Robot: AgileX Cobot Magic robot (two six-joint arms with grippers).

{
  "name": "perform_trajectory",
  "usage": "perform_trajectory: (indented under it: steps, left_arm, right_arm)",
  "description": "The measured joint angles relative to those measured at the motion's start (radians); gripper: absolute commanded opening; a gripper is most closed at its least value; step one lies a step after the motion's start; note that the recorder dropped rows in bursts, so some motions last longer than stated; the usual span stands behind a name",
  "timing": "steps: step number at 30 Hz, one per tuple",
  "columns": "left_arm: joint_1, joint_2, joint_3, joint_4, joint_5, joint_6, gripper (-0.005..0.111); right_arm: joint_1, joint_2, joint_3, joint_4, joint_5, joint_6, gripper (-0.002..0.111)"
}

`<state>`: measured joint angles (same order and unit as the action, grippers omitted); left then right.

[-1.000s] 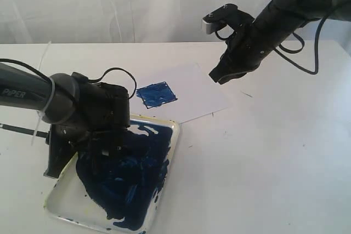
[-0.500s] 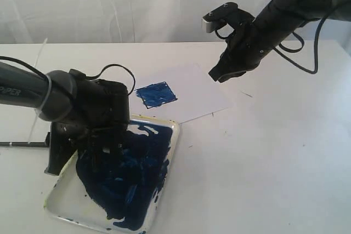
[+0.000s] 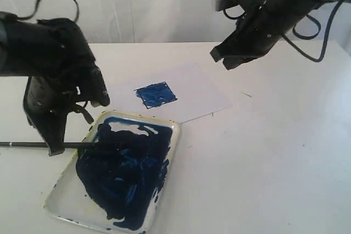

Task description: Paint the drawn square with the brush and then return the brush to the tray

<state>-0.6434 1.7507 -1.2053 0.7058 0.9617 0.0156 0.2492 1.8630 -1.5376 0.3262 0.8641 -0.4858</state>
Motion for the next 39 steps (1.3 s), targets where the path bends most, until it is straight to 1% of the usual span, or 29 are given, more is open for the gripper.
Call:
perform_trajectory:
  steps: [3,5,8,9,11,12,14,18,20,23,26,28,31,33,35,39]
  left_arm:
    - [0.096,-0.035,0.0,-0.193,-0.049,0.001,0.0]
    - [0.162,-0.053,0.0,-0.347,-0.068,0.039,0.0]
    - [0.27,-0.079,0.0,-0.622,-0.068,0.175,0.0]
    - [0.315,-0.092,0.002,-0.734,-0.066,0.23,0.0]
    - [0.381,-0.115,0.017,-0.88,-0.068,0.306,0.0]
    - [0.415,-0.127,0.028,-0.938,-0.068,0.336,0.0]
    - [0.475,-0.148,0.046,-1.003,-0.068,0.362,0.0]
    - [0.566,-0.181,0.08,-1.034,-0.055,0.396,0.0]
    - [0.597,-0.202,0.098,-1.042,-0.057,0.398,0.0]
    - [0.631,-0.255,0.124,-1.038,-0.096,0.341,0.0]
    - [0.663,-0.316,0.137,-0.993,-0.107,0.263,0.0]
    - [0.675,-0.35,0.137,-0.929,-0.085,0.192,0.0]
    - [0.677,-0.401,0.139,-0.768,-0.049,0.079,0.0]
    - [0.679,-0.436,0.14,-0.696,-0.031,0.025,0.0]
    - [0.679,-0.472,0.14,-0.673,-0.027,-0.001,0.0]
    - [0.681,-0.555,0.14,-0.675,-0.023,-0.016,0.0]
  right_arm:
    - [0.0,-0.009,0.0,-0.091,0.074,0.125,0.0]
    - [0.0,-0.009,0.0,-0.132,0.132,0.197,0.0]
    - [-0.002,-0.009,0.0,-0.155,0.208,0.259,0.0]
    - [-0.005,-0.009,0.0,-0.155,0.225,0.273,0.0]
    - [-0.009,-0.011,0.004,-0.155,0.241,0.288,0.0]
    - [-0.009,-0.018,0.013,-0.155,0.244,0.296,0.0]
    - [-0.009,-0.027,0.032,-0.153,0.244,0.301,0.0]
    - [-0.009,-0.045,0.081,-0.148,0.234,0.303,0.0]
    - [-0.009,-0.047,0.093,-0.146,0.234,0.303,0.0]
    - [-0.009,-0.062,0.116,-0.146,0.23,0.312,0.0]
    - [-0.009,-0.095,0.15,-0.159,0.225,0.338,0.0]
    - [-0.009,-0.125,0.174,-0.192,0.218,0.374,0.0]
    - [-0.009,-0.179,0.214,-0.256,0.213,0.431,0.0]
    - [-0.009,-0.216,0.25,-0.283,0.205,0.448,0.0]
    - [-0.011,-0.247,0.286,-0.295,0.194,0.454,0.0]
    - [-0.011,-0.305,0.345,-0.302,0.183,0.46,0.0]
